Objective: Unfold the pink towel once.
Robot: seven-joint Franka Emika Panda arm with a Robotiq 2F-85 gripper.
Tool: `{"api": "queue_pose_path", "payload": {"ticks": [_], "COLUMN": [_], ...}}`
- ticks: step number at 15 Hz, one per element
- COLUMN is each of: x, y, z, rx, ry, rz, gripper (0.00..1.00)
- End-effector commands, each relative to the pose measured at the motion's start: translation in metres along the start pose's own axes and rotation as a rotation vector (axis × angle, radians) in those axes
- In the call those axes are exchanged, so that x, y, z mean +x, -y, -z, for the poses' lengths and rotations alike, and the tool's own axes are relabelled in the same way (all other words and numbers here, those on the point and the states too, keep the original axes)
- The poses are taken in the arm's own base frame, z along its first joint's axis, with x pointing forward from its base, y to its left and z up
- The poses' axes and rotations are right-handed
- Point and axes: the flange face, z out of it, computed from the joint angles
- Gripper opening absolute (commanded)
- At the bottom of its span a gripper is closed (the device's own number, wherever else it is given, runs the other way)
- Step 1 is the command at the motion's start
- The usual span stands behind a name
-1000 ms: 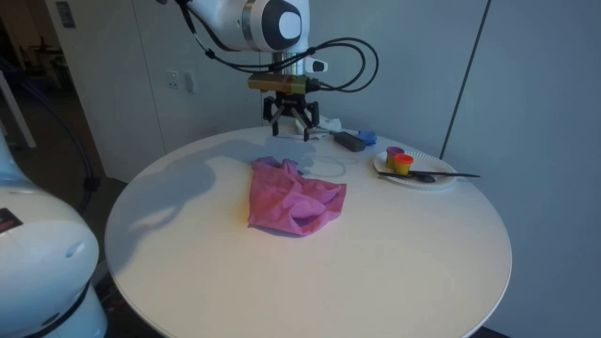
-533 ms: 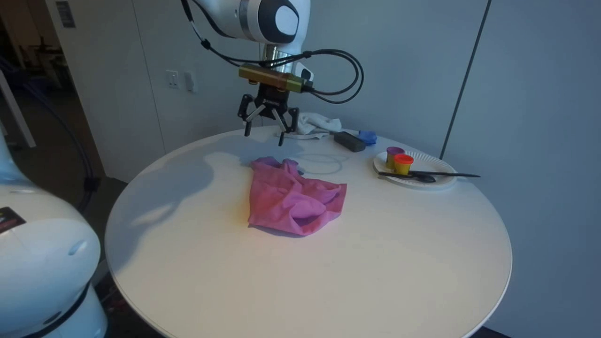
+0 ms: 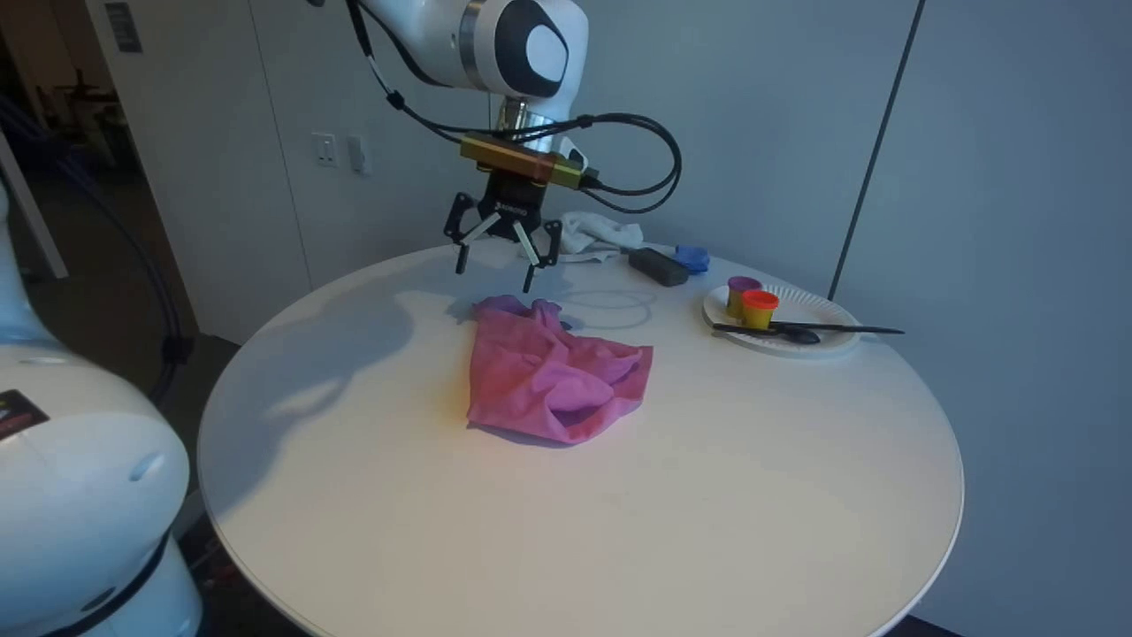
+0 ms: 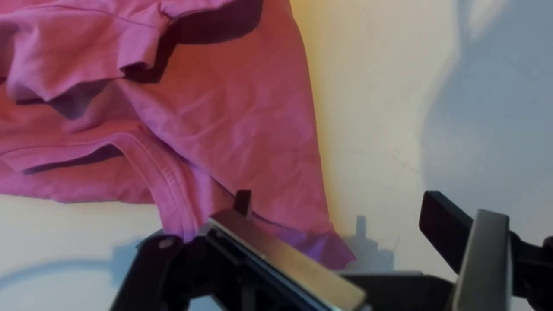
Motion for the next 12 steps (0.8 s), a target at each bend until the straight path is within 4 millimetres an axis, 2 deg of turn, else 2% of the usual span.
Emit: {"api": "queue_pose_path", "payload": {"ticks": [1, 5, 12], "x": [0.022, 0.032, 0.017], "y": [0.001, -0.004, -0.015], "z": [-0.004, -0.014, -0.031], "rx": [-0.089, -0.122, -0.051], "ry": [-0.001, -0.038, -0.039], "rz": [0.048, 0.056, -0.008], "gripper": [1.00, 1.00, 1.00]}}
